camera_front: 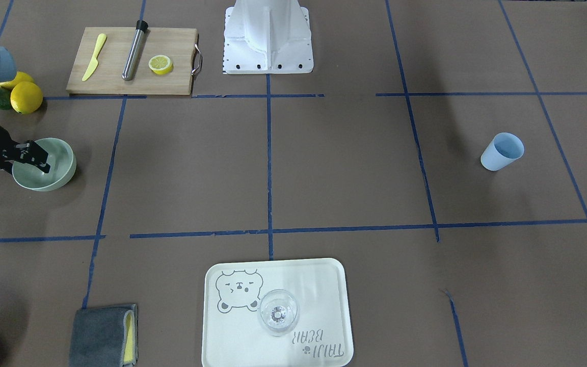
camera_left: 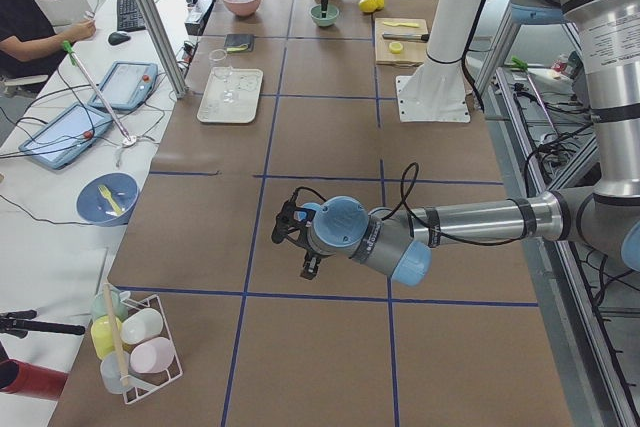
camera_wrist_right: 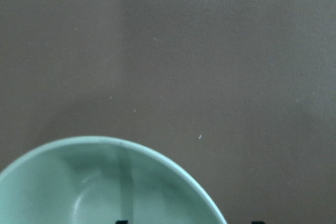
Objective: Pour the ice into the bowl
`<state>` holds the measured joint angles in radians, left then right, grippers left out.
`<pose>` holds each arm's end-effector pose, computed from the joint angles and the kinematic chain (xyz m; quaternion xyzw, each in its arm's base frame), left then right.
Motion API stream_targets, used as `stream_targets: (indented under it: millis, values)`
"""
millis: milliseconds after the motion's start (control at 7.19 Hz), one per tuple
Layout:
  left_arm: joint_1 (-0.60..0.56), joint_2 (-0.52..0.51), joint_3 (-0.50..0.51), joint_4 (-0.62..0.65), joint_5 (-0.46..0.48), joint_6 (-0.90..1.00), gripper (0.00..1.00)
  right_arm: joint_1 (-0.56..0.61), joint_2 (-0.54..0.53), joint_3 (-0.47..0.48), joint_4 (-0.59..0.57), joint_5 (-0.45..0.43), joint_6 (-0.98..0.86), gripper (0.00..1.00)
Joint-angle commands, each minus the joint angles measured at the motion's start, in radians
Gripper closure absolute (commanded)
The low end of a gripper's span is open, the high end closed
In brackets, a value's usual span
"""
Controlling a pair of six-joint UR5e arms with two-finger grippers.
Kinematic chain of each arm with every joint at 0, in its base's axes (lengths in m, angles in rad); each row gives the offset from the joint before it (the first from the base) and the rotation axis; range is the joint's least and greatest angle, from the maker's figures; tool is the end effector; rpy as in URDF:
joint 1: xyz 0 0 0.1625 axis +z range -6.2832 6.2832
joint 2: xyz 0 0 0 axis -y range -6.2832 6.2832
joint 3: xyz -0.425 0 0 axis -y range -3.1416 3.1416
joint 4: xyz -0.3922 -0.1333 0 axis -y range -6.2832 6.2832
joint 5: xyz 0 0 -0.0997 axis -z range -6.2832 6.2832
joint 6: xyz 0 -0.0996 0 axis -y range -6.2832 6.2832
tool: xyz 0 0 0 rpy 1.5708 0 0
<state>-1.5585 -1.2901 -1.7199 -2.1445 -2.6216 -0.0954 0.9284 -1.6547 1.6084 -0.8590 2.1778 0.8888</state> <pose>-0.0422 -0.3829 0.6244 0.1631 0.4989 0.0748 0.8479 -0.2294 -0.4342 0.6069 0.0290 -0.4197 0.0140 0.9071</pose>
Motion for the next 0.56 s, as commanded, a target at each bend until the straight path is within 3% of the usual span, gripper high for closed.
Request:
stream_targets:
  millis: [0,417]
  values:
    - [0.000,0.000,0.000,0.000,0.000,0.000,0.00,0.001,0.012,-0.002,0.002,-0.003,0.010,1.00]
    - [0.000,0.002,0.000,0.000,0.000,0.000,0.00,0.006,-0.005,0.034,0.002,-0.004,0.010,1.00]
